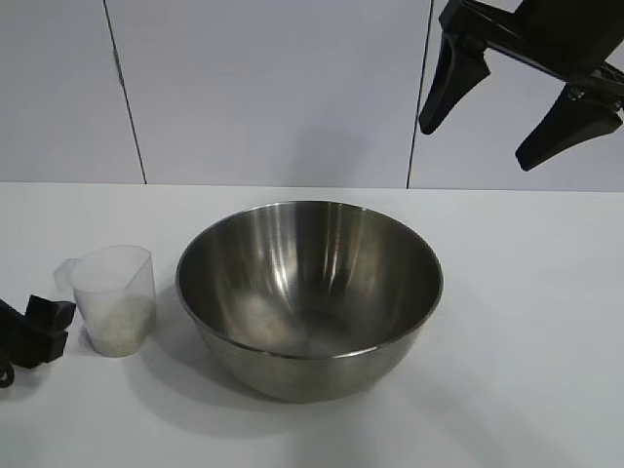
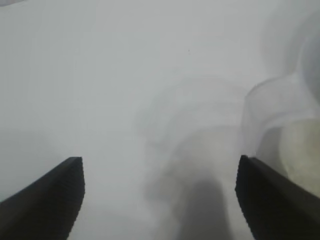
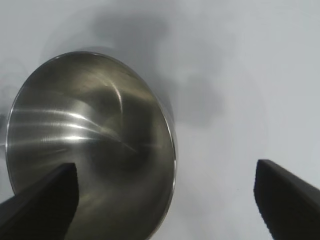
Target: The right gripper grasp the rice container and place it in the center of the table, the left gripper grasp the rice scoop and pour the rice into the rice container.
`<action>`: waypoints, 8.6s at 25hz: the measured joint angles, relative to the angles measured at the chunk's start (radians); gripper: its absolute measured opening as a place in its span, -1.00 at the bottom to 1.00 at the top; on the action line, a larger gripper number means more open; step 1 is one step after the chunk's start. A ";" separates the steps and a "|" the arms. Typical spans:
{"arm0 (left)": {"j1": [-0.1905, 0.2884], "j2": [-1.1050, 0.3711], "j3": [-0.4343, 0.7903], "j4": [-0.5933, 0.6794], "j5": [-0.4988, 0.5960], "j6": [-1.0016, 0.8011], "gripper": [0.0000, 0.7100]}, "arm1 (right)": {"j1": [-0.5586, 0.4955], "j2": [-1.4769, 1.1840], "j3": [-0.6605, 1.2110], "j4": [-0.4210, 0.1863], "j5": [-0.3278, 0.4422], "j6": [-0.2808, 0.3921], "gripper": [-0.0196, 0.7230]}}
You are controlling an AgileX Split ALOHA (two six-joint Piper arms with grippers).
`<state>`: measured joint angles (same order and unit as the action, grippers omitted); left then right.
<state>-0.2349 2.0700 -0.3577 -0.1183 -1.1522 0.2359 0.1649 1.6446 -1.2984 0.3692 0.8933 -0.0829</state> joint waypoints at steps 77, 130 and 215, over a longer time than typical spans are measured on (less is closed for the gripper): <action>-0.359 -0.247 -0.477 0.513 0.502 1.496 -0.98 | 0.000 0.000 0.000 -0.018 -0.008 0.004 0.83; -0.373 -0.301 -0.356 -0.020 0.022 0.208 -0.98 | 0.000 0.000 0.000 -0.040 0.015 0.000 0.83; -0.003 -0.724 -0.457 0.575 1.416 -0.664 0.85 | 0.014 0.000 0.000 0.017 -0.025 0.002 0.83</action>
<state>-0.2380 1.3460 -0.8149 0.4565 0.2643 -0.4283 0.1786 1.6446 -1.2984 0.3860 0.8686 -0.0811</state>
